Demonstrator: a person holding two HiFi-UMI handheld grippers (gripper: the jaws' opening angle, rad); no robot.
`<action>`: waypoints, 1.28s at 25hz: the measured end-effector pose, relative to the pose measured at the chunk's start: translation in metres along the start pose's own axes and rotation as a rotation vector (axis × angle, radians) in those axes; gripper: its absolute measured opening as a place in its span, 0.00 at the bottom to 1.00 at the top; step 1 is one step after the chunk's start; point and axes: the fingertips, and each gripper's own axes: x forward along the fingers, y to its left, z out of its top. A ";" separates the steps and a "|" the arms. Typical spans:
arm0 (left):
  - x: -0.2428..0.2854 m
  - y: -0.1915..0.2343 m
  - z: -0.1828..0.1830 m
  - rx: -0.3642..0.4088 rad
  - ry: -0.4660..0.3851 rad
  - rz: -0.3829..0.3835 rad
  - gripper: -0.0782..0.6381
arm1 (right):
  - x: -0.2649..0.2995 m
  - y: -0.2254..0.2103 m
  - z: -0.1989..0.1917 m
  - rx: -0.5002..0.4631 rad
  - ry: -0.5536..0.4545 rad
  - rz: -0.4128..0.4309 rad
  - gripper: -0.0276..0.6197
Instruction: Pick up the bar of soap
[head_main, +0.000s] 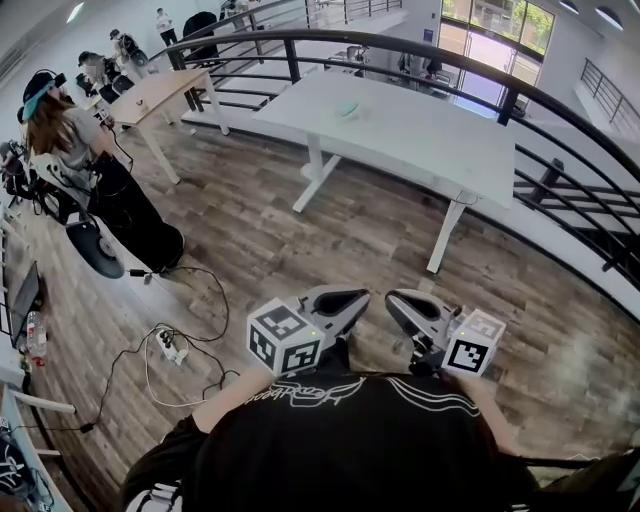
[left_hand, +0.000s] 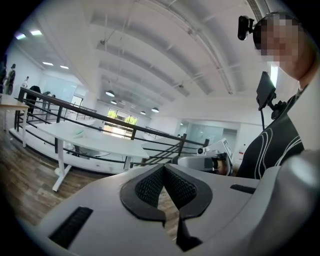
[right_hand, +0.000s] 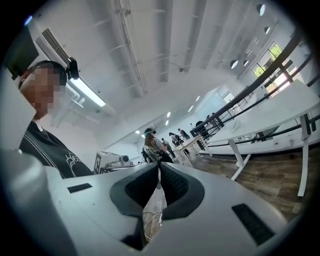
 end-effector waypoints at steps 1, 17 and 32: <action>0.003 0.010 0.001 -0.005 0.000 -0.001 0.12 | 0.006 -0.008 0.003 0.007 -0.004 -0.001 0.07; 0.071 0.222 0.077 -0.052 0.031 -0.030 0.12 | 0.146 -0.168 0.087 0.027 0.010 -0.066 0.07; 0.104 0.352 0.127 -0.040 0.023 -0.055 0.12 | 0.240 -0.254 0.136 -0.011 0.027 -0.088 0.07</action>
